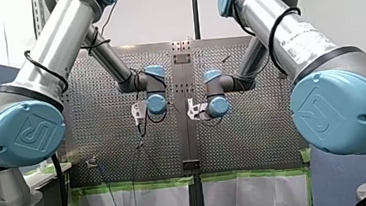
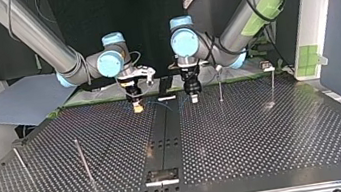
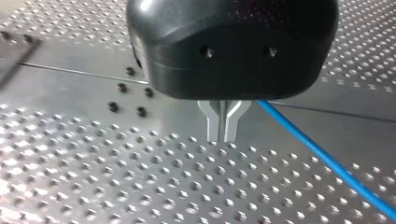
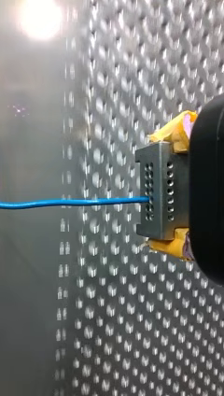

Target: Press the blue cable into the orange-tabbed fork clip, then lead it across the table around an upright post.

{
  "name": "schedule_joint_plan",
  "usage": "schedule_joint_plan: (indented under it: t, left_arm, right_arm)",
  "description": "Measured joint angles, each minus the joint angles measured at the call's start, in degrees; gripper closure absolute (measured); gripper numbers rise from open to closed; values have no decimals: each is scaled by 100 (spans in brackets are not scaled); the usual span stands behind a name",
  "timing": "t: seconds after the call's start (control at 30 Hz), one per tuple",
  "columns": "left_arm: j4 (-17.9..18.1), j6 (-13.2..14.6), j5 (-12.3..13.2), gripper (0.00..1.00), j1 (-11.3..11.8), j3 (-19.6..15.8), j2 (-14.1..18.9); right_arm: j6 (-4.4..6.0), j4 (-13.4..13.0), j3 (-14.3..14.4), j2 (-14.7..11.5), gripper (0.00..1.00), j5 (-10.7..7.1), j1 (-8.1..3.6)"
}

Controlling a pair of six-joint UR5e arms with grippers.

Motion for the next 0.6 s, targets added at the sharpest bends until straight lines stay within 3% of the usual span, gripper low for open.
schedule_joint_plan:
  t: [0.37,0.6]
  left_arm:
    - [-145,29,-48,100,-108,-3,615]
    - [-161,48,-34,100,-108,1,993]
  right_arm:
    - [3,288,0,-637,100,-11,11]
    - [13,330,0,-1027,100,-4,18]
